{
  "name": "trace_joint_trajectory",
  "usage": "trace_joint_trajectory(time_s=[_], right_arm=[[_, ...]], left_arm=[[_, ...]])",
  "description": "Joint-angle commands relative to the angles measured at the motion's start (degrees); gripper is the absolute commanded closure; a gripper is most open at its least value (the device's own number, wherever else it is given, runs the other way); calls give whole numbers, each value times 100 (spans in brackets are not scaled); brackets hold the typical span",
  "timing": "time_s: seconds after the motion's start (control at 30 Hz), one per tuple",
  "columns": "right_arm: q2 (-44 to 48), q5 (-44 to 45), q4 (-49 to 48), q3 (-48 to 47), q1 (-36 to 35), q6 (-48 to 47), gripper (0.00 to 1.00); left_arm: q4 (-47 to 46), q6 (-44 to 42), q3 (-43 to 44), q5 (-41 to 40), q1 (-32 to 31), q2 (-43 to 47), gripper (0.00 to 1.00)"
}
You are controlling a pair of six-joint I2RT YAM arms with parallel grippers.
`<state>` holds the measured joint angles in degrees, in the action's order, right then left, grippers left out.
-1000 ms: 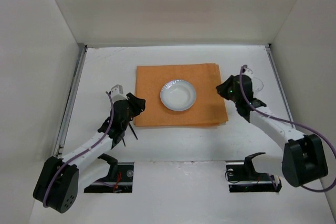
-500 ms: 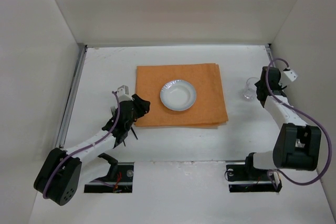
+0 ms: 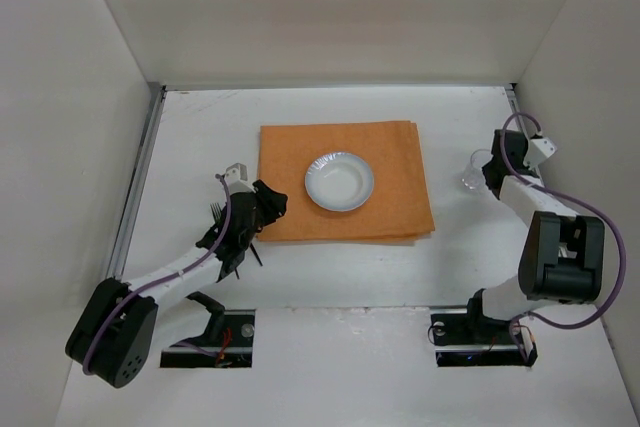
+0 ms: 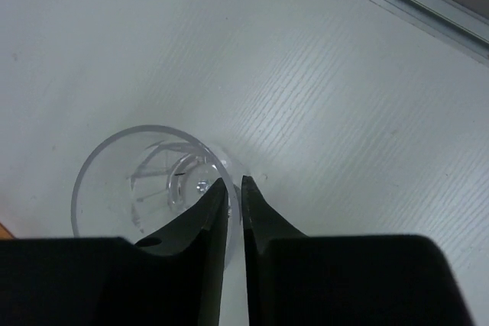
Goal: Set the dinner table for one person
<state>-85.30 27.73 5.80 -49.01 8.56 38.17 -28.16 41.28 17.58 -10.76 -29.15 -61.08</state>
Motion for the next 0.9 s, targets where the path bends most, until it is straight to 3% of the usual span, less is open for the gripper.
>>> trace_joint_trajectory(time_s=[0.0,0.23,0.33,0.57,0.87], right_arm=[[179,75,-290,40,-7,59,87],[1313,268,-290,33,-402,-204,89],[1349,190,-115,-362,-867,-310,89],[209,-100,-123,-1486,-2221,-539,89],[-1348,-470,69,-2814,-2644,-1031,89]], left_arm=[[-357,-67,43,-110,-34,-27,59],[-365,-67,52,-110,1,-71,59],[-392,-67,35,-102,71,-114,59],[-392,-67,43,-67,115,-167,59],[-339,-120,26,-57,221,-97,59]])
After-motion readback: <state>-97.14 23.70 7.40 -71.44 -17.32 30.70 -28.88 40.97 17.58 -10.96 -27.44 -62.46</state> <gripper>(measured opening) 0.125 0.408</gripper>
